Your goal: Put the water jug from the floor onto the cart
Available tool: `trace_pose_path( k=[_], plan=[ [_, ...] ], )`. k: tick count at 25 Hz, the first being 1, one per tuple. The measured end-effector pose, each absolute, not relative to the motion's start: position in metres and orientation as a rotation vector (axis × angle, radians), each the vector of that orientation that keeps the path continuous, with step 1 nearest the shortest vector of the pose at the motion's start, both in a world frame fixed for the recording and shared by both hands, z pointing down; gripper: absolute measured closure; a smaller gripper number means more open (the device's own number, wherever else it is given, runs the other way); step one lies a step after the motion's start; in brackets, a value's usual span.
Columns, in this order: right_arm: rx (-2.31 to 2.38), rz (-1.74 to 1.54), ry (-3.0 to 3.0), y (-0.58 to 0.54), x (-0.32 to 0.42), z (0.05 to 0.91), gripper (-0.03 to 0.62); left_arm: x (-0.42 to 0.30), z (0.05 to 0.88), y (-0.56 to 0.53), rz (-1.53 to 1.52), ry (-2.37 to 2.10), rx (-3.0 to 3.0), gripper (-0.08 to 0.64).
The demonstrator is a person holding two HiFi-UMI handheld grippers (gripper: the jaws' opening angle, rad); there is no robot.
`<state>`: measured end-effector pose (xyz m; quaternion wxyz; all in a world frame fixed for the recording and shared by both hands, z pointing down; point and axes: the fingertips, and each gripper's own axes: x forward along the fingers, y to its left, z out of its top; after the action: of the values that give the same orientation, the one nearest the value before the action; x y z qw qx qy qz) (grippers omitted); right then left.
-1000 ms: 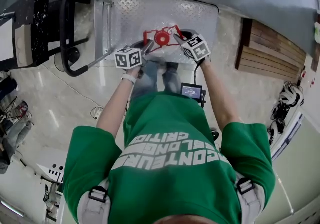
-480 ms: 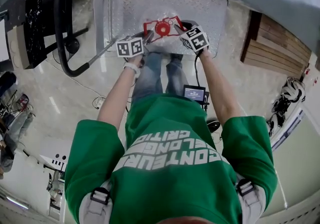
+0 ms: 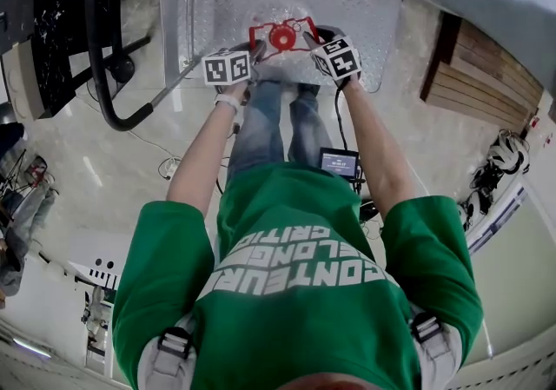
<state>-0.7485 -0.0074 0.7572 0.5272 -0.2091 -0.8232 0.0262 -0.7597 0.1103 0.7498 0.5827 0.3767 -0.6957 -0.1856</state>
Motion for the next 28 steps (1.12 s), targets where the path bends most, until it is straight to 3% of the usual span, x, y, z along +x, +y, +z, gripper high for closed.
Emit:
trace_pose_path(
  k=[12, 18, 28],
  plan=[
    [-0.468, 0.005, -1.938, -0.013, -0.743, 0.771, 0.508, -0.756, 0.757, 0.115, -0.402, -1.595, 0.911, 0.491],
    [-0.458, -0.041, -1.92, -0.015, -0.735, 0.768, 0.48, -0.762, 0.751, 0.123, -0.391, -1.641, 0.906, 0.434],
    [-0.409, -0.091, -2.006, -0.049, -0.728, 0.712, 0.477, -0.787, 0.711, 0.143, -0.345, -1.813, 0.882, 0.467]
  ],
)
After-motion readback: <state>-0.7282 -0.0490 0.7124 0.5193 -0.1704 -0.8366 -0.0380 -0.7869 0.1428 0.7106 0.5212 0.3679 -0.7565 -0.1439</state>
